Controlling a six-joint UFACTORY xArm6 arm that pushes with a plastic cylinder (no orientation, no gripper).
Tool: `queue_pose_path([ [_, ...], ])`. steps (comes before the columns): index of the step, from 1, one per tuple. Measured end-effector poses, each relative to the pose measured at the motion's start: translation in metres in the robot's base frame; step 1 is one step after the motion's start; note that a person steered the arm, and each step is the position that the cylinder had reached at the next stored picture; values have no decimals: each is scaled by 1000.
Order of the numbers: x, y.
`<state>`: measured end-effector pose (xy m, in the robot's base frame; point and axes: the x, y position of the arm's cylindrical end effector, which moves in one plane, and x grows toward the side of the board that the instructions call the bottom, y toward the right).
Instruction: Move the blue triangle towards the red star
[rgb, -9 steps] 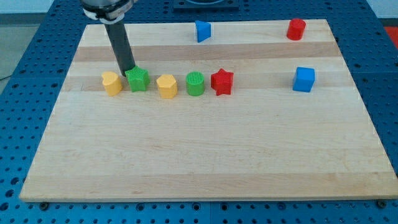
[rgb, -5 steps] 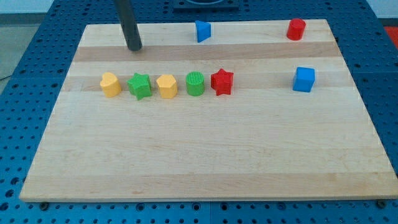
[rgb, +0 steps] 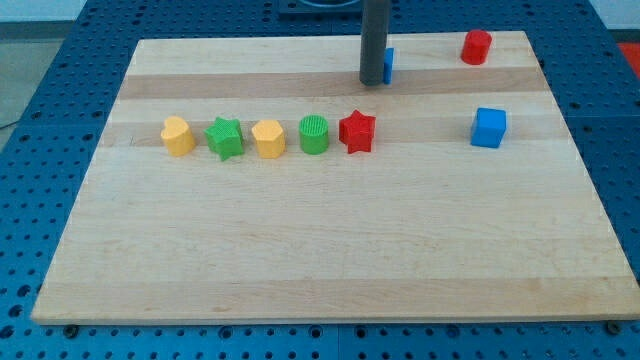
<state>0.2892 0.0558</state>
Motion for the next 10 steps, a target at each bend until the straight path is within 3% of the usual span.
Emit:
queue_pose_path([
  [2,-64,7],
  [4,-85,-8],
  [5,-96,26],
  [6,-71,61],
  [7,-6,63],
  [8,32,64],
  [10,-41,65],
])
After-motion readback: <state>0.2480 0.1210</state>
